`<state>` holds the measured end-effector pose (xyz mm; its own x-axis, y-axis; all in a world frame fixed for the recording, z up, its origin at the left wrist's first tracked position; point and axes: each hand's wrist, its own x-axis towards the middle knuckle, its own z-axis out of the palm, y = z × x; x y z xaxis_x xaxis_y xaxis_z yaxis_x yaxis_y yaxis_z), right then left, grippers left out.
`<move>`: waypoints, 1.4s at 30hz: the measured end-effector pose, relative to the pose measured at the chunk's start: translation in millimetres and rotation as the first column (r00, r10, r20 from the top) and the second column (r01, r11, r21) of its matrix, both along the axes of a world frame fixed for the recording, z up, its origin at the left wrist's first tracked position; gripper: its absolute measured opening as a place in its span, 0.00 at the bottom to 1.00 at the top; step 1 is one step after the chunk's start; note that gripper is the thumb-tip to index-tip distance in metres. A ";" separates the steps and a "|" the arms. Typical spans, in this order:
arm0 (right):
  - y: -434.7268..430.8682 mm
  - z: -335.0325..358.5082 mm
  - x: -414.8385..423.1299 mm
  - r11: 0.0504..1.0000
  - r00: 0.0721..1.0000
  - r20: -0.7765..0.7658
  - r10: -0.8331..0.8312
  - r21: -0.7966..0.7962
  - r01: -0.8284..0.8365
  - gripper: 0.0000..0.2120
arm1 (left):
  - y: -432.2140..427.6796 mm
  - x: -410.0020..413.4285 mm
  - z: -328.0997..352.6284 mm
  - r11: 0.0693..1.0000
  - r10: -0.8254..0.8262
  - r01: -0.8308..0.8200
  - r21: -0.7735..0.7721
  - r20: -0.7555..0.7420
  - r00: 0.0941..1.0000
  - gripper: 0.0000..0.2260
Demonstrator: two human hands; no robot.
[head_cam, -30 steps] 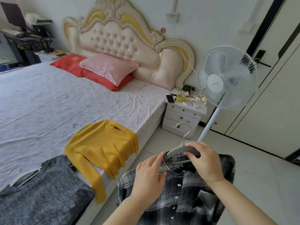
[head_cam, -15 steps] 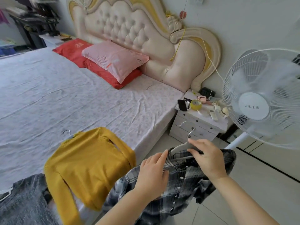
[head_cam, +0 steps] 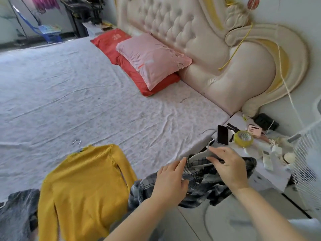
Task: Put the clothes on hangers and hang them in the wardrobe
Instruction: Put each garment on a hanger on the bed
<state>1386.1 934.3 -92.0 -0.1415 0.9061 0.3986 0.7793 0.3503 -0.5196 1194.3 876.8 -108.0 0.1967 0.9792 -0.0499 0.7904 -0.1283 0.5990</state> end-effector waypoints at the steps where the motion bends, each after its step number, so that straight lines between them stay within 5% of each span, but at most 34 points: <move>1: 19.9 0.1 -1.0 1.000 1.000 0.004 0.010 0.005 -0.010 0.17 | 17.1 -0.8 -0.5 1.000 0.011 -0.011 -0.001 0.008 1.000 0.27; 16: 266.2 -19.4 -106.6 0.975 0.978 0.070 0.194 -0.125 -0.185 0.15 | 225.4 -88.3 -33.4 0.966 0.245 -0.237 -0.098 0.075 0.967 0.27; 27: 403.8 -107.5 -215.0 0.847 0.885 0.073 0.459 -0.336 -0.412 0.14 | 316.1 -162.5 -107.8 0.839 0.519 -0.504 -0.208 0.025 0.854 0.27; 34: 456.1 -198.2 -269.8 0.779 0.830 0.176 0.530 -0.488 -0.394 0.17 | 347.3 -194.7 -177.0 0.720 0.663 -0.652 -0.237 -0.042 0.747 0.25; 42: 423.7 -257.9 -264.3 0.587 0.695 0.228 0.682 -0.737 -0.334 0.21 | 326.4 -196.3 -217.8 0.629 0.694 -0.692 -0.354 -0.146 0.705 0.26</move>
